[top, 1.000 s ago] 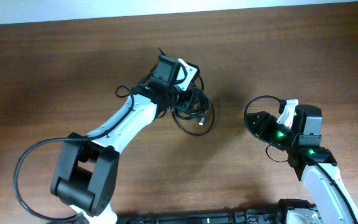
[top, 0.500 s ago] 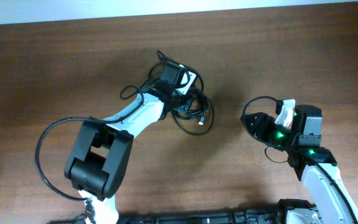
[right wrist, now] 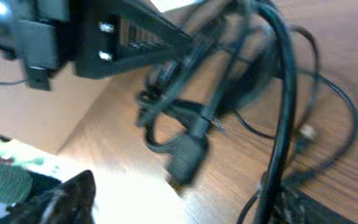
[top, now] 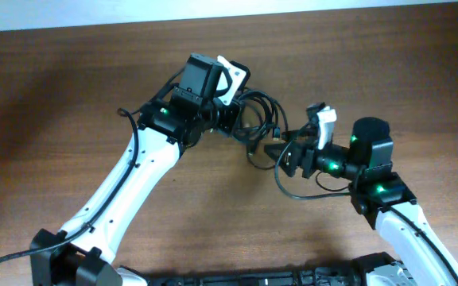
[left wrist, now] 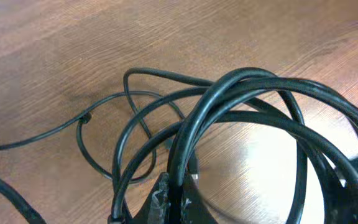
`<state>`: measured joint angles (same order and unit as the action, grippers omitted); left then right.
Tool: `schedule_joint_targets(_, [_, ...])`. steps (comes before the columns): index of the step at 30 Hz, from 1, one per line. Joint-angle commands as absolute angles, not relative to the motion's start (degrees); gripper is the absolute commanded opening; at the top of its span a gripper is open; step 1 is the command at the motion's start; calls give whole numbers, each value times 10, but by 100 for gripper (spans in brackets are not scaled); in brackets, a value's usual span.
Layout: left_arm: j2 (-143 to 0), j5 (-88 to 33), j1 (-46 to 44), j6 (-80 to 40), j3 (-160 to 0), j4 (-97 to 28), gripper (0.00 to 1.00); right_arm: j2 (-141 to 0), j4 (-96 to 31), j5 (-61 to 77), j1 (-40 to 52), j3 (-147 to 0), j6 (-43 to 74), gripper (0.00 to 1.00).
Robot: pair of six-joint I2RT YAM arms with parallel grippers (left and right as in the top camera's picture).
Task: Untangle cables
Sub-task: 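Grasp cable with right gripper and pull loops apart from left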
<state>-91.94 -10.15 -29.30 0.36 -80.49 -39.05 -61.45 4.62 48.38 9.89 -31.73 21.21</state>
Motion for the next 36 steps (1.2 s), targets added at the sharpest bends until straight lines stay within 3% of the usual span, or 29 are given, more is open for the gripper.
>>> schedule_joint_targets(1, [-909, -103, -296, -79, -812, -378, 0, -615, 93, 493, 125, -325, 357, 73])
schedule_joint_targets(5, [-909, 20, -301, -359, -812, -376, 0, -615, 129, 404, 158, -325, 507, 74])
schedule_joint_targets(6, [-909, 88, -304, -419, -812, -389, 0, -615, 113, 359, 170, -325, 507, 98])
schedule_joint_targets(8, [-909, 182, -304, -562, -812, -422, 0, -617, 82, 312, 174, -324, 506, 99])
schedule_joint_targets(12, [-909, 187, -304, -639, -812, -425, 0, -631, 150, 303, 214, -324, 507, 100])
schedule_joint_targets(14, [-909, 153, -304, -662, -812, -426, 0, -677, 199, 210, 267, -325, 507, 95])
schedule_joint_targets(17, [-909, 67, -304, -703, -812, -427, 0, -768, 325, 199, 296, -325, 471, 93])
schedule_joint_targets(18, [-909, 57, -304, -706, -812, -428, 0, -785, 358, 198, 294, -325, 472, 90])
schedule_joint_targets(21, [-909, 55, -304, -691, -812, -464, 0, -795, 399, 125, 292, -325, 472, 64])
schedule_joint_targets(26, [-909, -59, -304, -580, -812, -472, 0, -795, 337, 62, 291, -325, 472, 4])
schedule_joint_targets(28, [-904, -58, -292, -538, -812, -472, 0, -795, 279, 60, 265, -325, 472, 4])
schedule_joint_targets(32, [-829, -58, -153, -369, -812, -472, 0, -794, 97, 99, 173, -325, 467, 4])
schedule_joint_targets(36, [-806, -58, -84, -241, -812, -472, 0, -794, 47, 199, 98, -325, 402, 4])
